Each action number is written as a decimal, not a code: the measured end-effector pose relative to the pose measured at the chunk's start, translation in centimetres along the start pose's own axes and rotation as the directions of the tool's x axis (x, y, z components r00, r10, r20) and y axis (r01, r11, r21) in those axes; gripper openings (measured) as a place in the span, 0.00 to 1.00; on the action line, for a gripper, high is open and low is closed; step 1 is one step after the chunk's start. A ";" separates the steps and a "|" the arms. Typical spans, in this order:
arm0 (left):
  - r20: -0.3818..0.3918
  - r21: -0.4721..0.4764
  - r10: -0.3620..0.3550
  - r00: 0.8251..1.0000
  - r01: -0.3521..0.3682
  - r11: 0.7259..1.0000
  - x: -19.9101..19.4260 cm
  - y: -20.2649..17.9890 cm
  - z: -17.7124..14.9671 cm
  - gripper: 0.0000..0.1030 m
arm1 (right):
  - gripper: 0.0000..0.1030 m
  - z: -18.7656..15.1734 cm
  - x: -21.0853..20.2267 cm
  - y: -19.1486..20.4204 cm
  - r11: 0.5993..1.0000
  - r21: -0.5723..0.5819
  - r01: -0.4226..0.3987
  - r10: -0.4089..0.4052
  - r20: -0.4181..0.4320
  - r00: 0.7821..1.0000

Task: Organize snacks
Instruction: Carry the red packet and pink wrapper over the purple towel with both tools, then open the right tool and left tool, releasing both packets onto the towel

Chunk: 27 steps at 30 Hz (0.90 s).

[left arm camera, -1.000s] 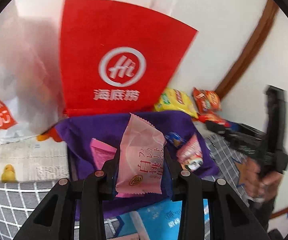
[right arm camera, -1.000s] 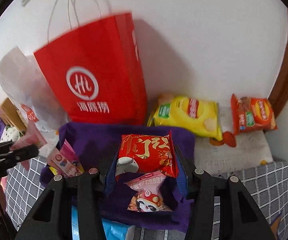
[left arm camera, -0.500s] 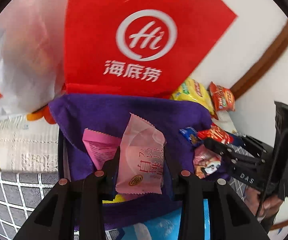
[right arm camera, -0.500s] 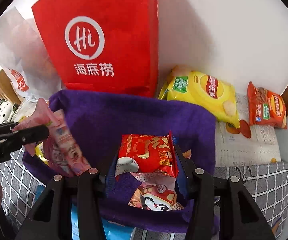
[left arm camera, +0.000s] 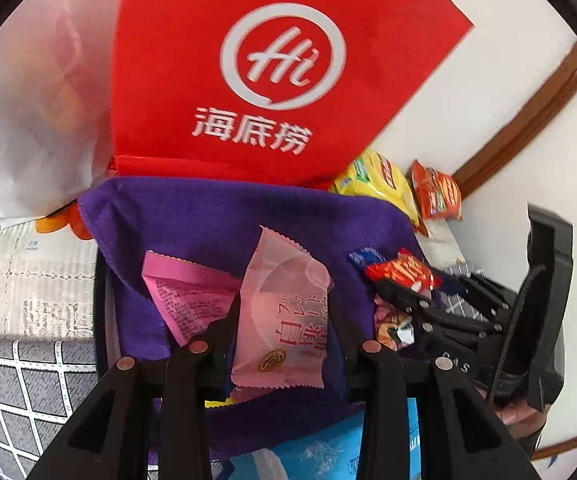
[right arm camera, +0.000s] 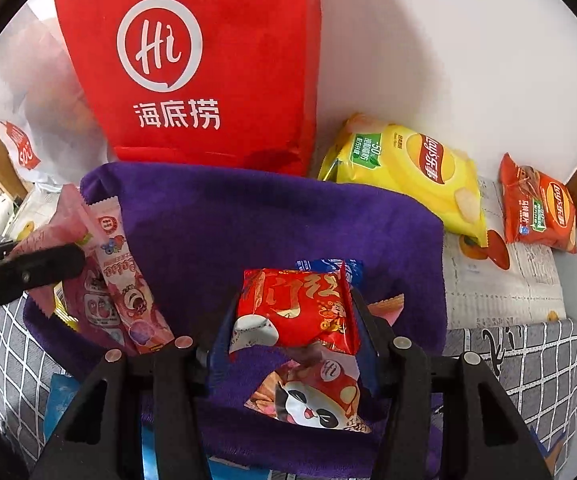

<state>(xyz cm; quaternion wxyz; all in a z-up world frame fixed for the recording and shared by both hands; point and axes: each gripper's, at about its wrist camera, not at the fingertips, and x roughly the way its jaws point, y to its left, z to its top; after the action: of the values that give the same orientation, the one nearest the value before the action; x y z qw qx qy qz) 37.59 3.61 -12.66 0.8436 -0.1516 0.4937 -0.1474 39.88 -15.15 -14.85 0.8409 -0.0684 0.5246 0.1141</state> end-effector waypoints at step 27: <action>0.016 0.014 -0.043 0.999 0.043 0.999 0.5 -1.3 -0.1 0.63 | 0.67 0.8 -3.6 0.1 1.000 -0.013 0.015 -0.014 0.092 0.996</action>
<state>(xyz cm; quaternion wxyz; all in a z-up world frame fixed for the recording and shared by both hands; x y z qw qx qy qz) 37.58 2.21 -12.57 0.8453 -0.1575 0.4822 -0.1677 38.99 -15.35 -11.26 0.8644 -0.0728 0.4841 0.1146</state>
